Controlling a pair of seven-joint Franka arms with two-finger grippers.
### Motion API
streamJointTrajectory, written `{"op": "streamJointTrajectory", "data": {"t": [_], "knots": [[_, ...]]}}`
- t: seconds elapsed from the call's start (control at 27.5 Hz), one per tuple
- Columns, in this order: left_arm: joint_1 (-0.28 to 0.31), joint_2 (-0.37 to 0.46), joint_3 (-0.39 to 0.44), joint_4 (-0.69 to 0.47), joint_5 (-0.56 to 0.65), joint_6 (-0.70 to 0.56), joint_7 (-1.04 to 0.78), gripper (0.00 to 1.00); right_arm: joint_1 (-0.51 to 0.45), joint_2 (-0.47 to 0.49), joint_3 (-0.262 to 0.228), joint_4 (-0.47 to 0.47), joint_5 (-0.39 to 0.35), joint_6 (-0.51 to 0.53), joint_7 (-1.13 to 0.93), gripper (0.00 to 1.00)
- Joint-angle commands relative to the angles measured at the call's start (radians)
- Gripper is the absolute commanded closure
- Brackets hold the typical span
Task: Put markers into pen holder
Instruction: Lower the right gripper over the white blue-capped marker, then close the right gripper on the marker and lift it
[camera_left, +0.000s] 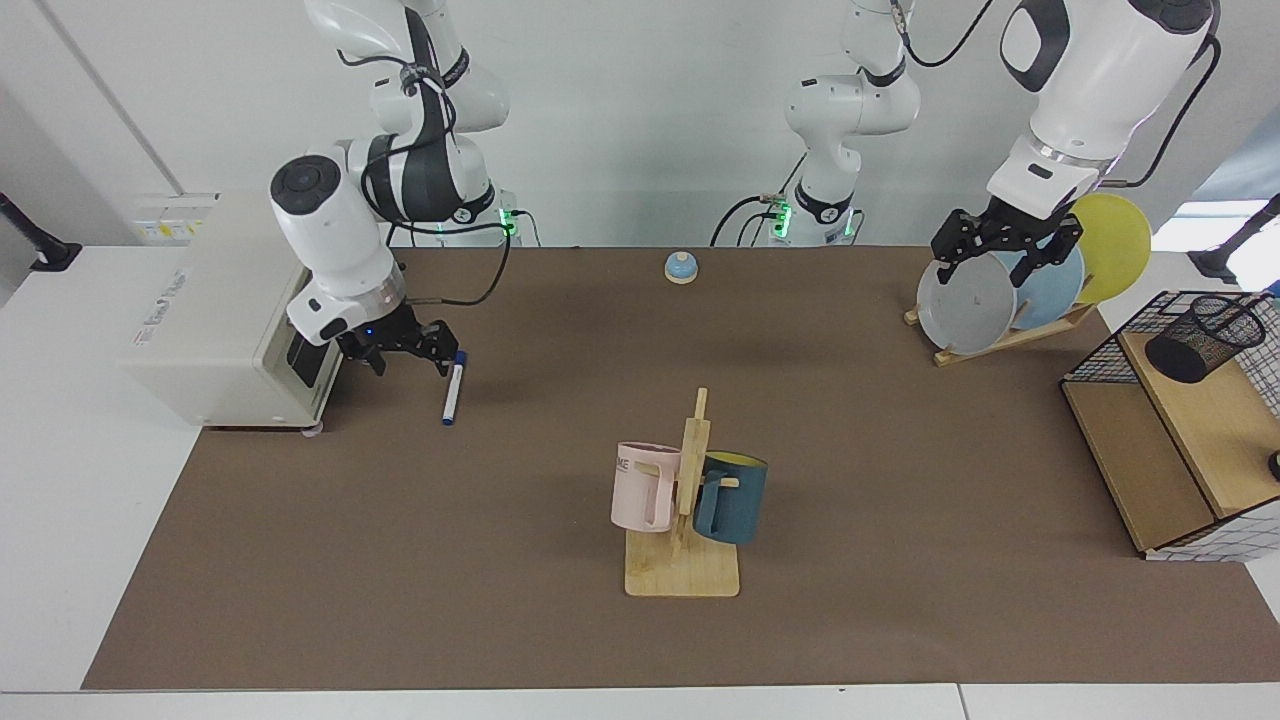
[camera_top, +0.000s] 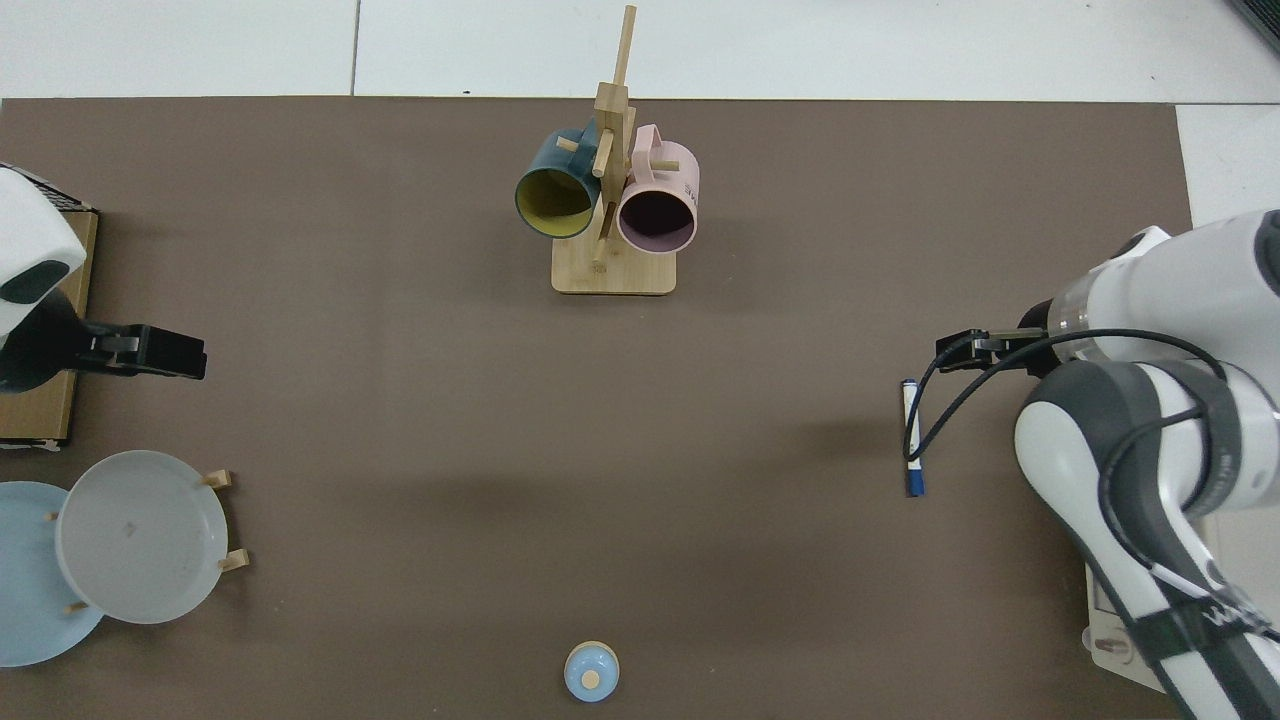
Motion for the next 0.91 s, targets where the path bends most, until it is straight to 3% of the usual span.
{"op": "streamJointTrajectory", "data": {"t": [0.0, 0.33, 0.73, 0.87], "knots": [[0.0, -0.013, 0.003, -0.02, -0.004, 0.014, 0.01, 0.0, -0.001, 0.043, 0.0, -0.085, -0.001, 0.125, 0.035, 0.0], [0.0, -0.011, 0.003, -0.026, -0.004, 0.012, 0.086, 0.0, 0.001, 0.1, 0.001, -0.171, 0.002, 0.266, 0.093, 0.0], [-0.001, -0.013, -0.008, -0.043, -0.011, 0.042, 0.221, 0.0, 0.03, 0.121, 0.001, -0.187, 0.007, 0.276, 0.15, 0.01], [-0.018, -0.013, -0.009, -0.041, -0.011, 0.043, 0.269, 0.0, 0.03, 0.124, 0.0, -0.19, 0.007, 0.286, 0.147, 0.1]]}}
